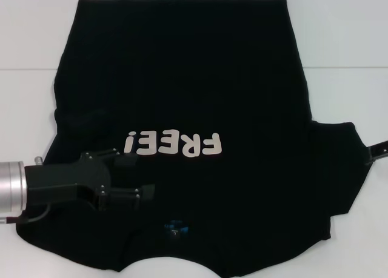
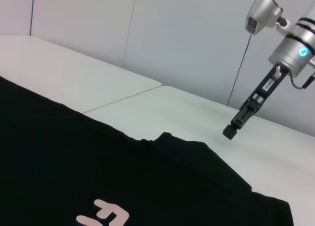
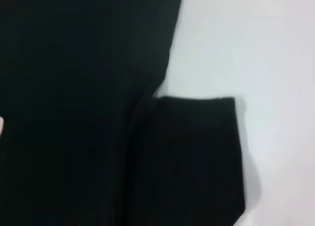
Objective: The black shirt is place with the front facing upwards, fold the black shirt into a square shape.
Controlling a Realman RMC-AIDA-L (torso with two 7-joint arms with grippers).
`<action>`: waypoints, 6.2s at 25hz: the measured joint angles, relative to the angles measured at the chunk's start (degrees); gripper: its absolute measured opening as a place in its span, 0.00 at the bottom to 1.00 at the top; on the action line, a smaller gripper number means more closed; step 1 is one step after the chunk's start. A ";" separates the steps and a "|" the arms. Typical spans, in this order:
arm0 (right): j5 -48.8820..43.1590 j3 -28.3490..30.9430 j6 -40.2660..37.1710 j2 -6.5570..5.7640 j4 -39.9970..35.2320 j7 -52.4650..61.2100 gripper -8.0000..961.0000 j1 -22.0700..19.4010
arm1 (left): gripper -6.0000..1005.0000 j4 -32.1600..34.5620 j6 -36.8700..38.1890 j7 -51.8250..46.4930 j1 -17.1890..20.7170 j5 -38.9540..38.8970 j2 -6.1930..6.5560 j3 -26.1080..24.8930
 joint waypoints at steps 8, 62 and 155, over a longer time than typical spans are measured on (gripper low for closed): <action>0.41 0.18 6.99 -0.69 7.00 -0.22 0.96 1.03 | 0.92 0.01 0.07 -0.11 0.13 -0.02 -0.08 0.07; 1.26 -3.24 12.24 -1.26 11.82 -1.19 0.01 2.84 | 0.92 0.00 0.49 -0.09 0.51 -0.20 -0.11 -0.25; 8.34 0.75 5.61 -4.07 3.52 -4.75 0.10 -0.81 | 0.92 0.00 0.01 -0.62 1.05 -0.12 0.21 -0.33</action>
